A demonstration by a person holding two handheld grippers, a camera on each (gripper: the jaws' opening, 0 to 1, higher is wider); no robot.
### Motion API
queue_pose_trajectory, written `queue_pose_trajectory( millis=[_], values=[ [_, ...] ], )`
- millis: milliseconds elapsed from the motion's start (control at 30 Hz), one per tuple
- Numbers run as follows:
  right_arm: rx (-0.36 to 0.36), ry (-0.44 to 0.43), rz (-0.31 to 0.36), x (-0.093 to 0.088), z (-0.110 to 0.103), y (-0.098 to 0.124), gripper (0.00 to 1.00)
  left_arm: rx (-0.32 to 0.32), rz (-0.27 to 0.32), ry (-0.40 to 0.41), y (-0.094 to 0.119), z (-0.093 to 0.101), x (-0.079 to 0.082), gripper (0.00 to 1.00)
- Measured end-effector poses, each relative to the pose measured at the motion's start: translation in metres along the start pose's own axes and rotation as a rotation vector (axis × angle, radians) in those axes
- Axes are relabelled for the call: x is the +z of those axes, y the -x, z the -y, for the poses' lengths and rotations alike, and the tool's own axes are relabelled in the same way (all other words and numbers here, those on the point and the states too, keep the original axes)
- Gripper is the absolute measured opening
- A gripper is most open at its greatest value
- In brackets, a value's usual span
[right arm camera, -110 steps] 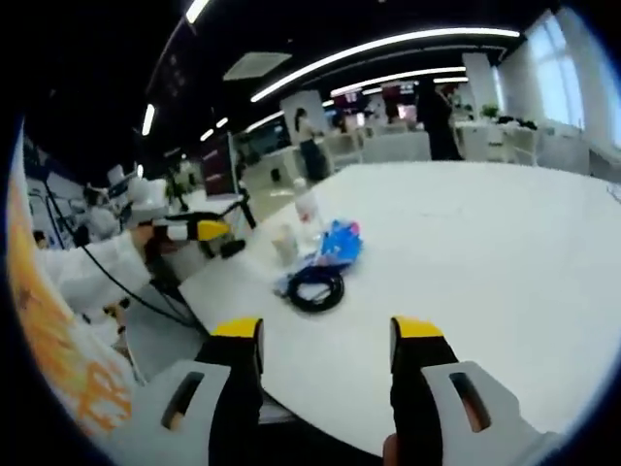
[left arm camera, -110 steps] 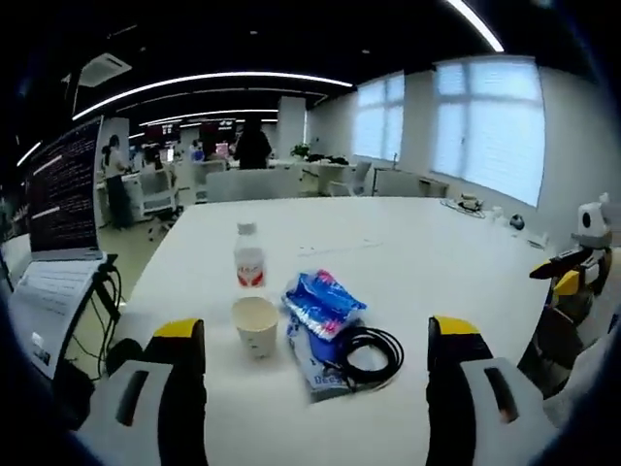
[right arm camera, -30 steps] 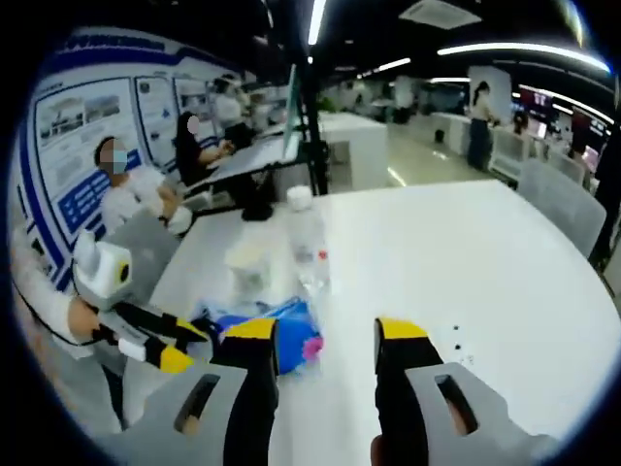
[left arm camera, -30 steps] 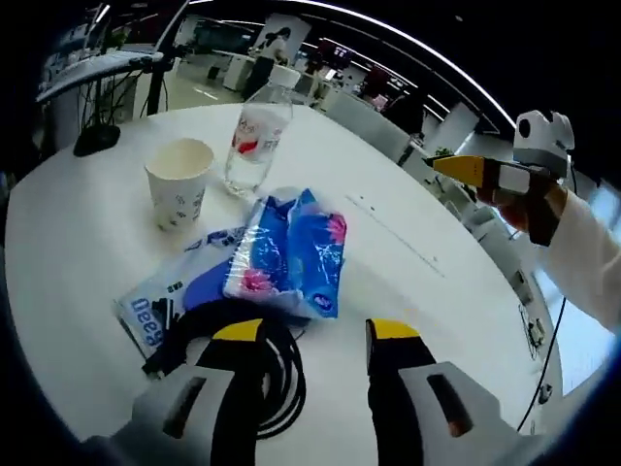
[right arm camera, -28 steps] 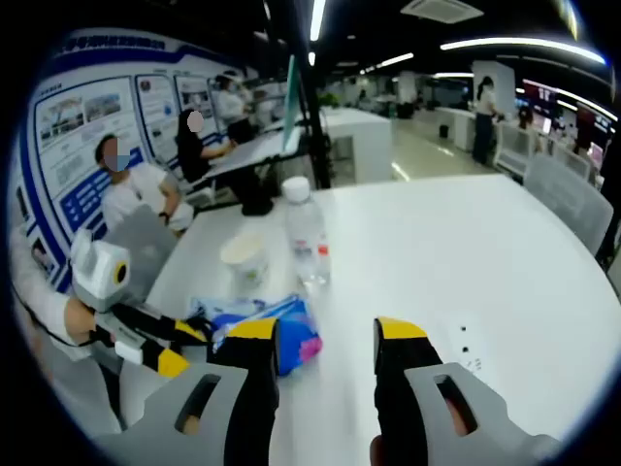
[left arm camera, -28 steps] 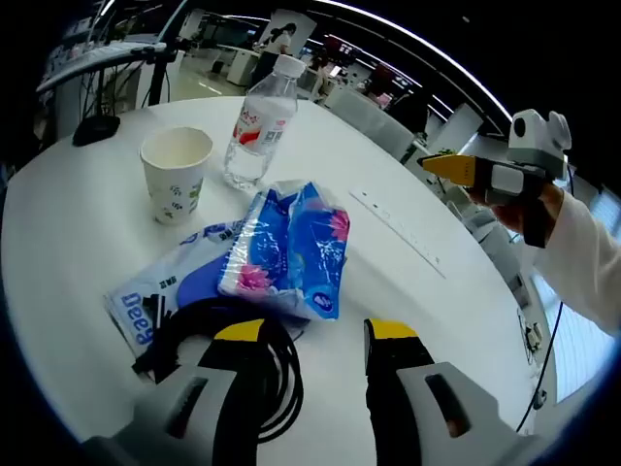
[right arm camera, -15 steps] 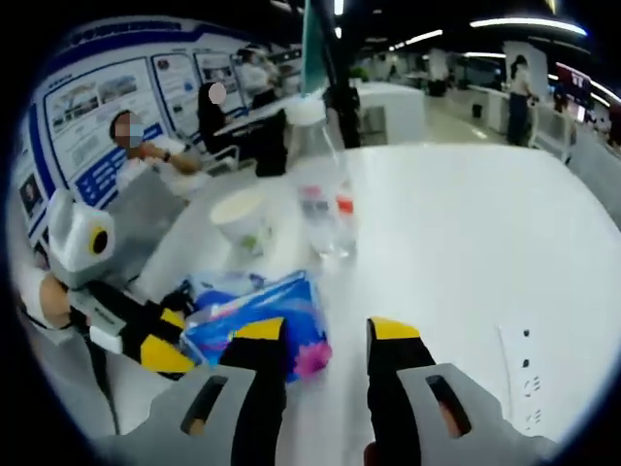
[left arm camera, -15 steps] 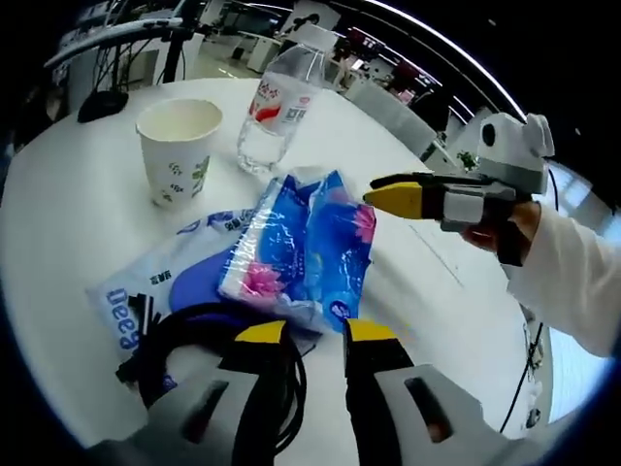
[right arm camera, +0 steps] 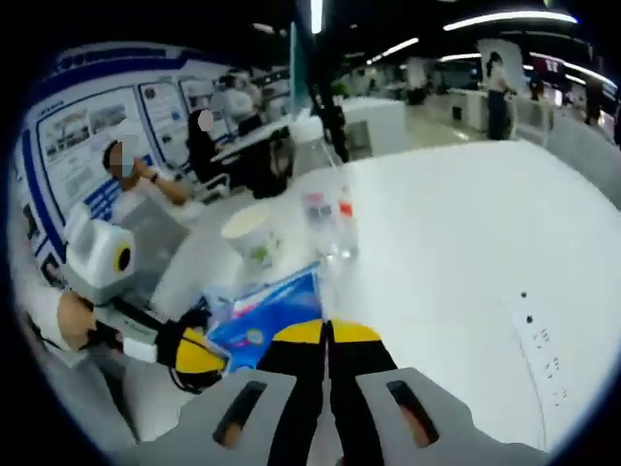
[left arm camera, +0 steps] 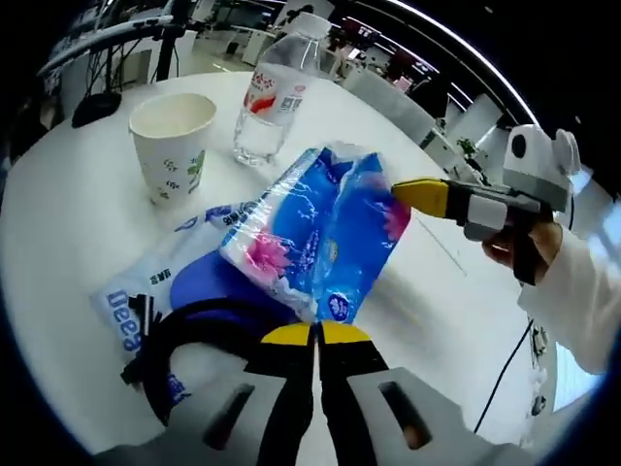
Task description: Arrange the tabletop items into an orderly group along one side of the table until the central work area is clear of visible clutter.
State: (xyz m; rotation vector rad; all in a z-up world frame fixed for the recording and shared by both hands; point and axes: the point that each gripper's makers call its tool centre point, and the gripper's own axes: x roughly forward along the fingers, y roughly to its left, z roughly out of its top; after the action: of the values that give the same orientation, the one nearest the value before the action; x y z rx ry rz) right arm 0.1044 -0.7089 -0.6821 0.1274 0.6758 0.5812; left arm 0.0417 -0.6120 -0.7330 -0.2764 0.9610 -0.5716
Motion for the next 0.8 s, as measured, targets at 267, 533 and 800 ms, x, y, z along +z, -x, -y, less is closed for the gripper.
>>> queue_pose_trajectory(
  millis=[267, 533, 800],
  values=[
    [-0.106, -0.135, 0.128, -0.003, -0.022, 0.069, 0.00, -0.080, 0.051, -0.081, 0.030, 0.021, 0.020, 0.00],
    [-0.238, -0.285, 0.246, -0.037, -0.065, 0.143, 0.00, -0.218, 0.007, -0.323, 0.066, 0.055, 0.014, 0.00],
    [-0.388, -0.498, 0.393, -0.083, -0.096, 0.202, 0.00, -0.357, -0.047, -0.603, 0.090, 0.110, 0.003, 0.00]
  ],
)
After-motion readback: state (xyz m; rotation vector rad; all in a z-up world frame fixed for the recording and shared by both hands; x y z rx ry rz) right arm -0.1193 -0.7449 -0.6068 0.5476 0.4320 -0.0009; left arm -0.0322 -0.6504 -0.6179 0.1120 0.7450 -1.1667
